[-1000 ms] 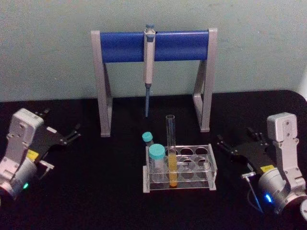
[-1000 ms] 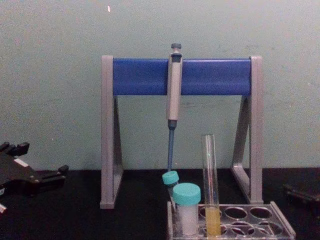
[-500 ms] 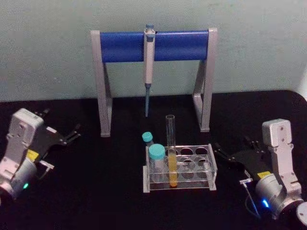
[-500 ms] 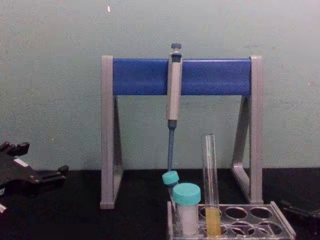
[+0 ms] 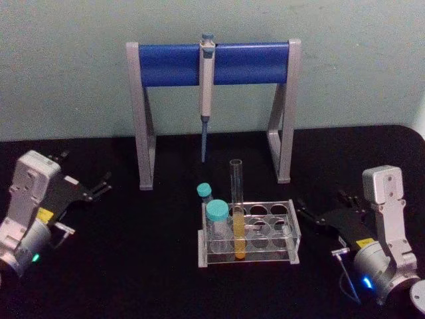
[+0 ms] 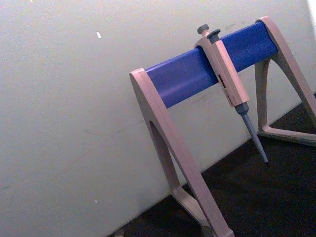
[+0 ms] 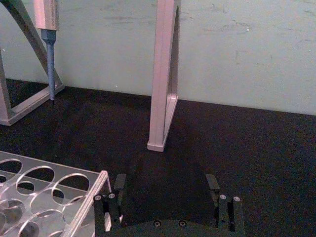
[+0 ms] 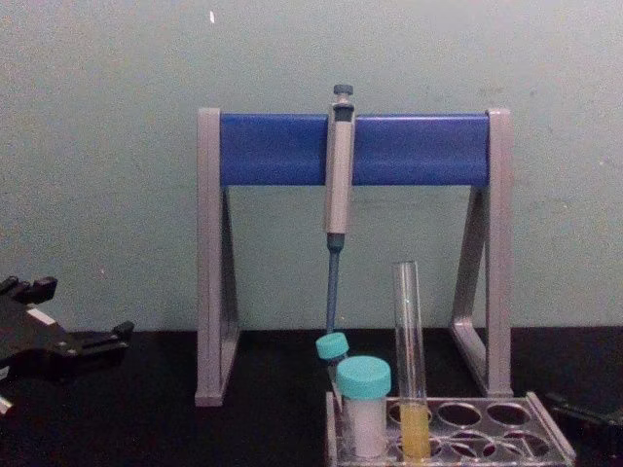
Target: Pick up the test tube from the test tube rack, shake it, then place it back into the test tube rack.
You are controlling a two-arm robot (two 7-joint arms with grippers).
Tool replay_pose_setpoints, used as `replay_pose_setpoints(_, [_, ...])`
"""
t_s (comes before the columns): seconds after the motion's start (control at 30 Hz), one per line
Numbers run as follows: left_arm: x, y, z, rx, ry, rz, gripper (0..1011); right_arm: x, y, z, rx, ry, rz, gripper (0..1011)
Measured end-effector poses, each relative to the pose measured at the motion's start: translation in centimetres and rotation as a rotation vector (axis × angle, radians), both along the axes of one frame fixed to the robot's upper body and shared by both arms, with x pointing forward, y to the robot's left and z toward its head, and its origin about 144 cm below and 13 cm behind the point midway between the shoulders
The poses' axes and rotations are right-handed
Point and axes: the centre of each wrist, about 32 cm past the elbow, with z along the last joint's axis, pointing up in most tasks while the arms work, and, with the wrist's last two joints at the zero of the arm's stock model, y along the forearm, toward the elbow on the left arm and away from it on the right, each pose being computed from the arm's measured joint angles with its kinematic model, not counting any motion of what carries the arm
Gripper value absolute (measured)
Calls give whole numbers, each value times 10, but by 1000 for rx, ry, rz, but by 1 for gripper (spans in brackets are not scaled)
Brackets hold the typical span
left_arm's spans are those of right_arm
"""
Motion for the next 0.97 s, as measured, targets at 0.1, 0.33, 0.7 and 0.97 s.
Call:
replay_pose_setpoints(0.1, [0, 0, 0, 0, 0, 0, 1001, 0, 0, 0, 0, 0, 0, 1000])
replay_pose_setpoints(0.33, [0, 0, 0, 0, 0, 0, 1001, 0, 0, 0, 0, -2, 1, 1000])
replay_pose_setpoints(0.7, [0, 0, 0, 0, 0, 0, 1001, 0, 0, 0, 1, -3, 1, 1000])
replay_pose_setpoints(0.97, [0, 0, 0, 0, 0, 0, 1001, 0, 0, 0, 1, -3, 1, 1000])
